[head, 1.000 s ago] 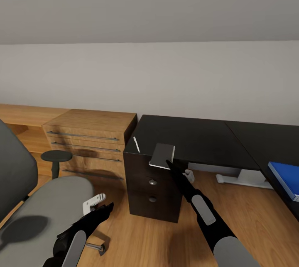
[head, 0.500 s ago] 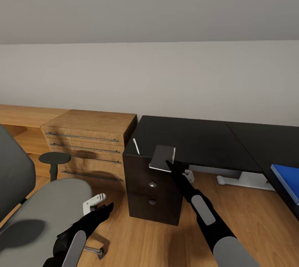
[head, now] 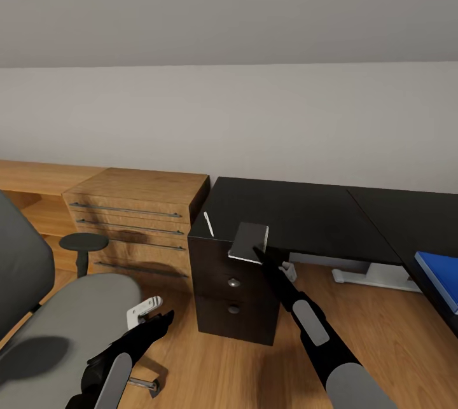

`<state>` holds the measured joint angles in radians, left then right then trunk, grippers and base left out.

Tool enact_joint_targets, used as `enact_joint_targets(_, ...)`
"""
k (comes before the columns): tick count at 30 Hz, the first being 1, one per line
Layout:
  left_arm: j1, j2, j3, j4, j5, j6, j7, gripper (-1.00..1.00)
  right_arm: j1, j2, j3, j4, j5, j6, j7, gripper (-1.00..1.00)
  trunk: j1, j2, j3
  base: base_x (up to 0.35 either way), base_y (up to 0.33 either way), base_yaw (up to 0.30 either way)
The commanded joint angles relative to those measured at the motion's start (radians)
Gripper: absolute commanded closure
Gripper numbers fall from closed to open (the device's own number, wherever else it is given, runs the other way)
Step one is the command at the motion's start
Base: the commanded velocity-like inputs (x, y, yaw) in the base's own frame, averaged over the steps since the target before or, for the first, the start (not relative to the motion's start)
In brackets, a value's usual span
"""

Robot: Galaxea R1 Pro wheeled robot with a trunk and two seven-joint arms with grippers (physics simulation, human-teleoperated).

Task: In the bedroom, organize the workspace by keeping the computer under the desk, ensuring the monitor is on the desk, placing the keyboard on the desk next to the monitor, placing the mouse on the desk next to the keyboard, moving the folder from the swivel chair onto the desk next to the mouse, stacking the notebook on top of the folder with the pen on top of the notebook, and positioning the swivel chair next to the desk.

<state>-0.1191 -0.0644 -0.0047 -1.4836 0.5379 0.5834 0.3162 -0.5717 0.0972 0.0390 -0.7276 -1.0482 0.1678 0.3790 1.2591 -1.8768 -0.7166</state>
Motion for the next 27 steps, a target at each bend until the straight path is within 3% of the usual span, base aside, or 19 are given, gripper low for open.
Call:
enact_joint_targets(1, -0.001, 0.0, -0.001, -0.001, 0.01, 0.003, 0.009, -1.0, -0.001, 0.0, 0.0, 0.001, -0.01, 0.005, 0.001, -1.0, 0.0, 0.0, -0.001, 0.0, 0.0, 0.0)
enact_joint_targets(27, -0.001, 0.0, 0.0, -0.001, 0.011, 0.003, 0.009, -1.0, -0.001, -0.002, -0.002, 0.007, -0.01, 0.006, 0.001, -1.0, 0.0, 0.0, -0.001, 0.006, 0.0, 0.0)
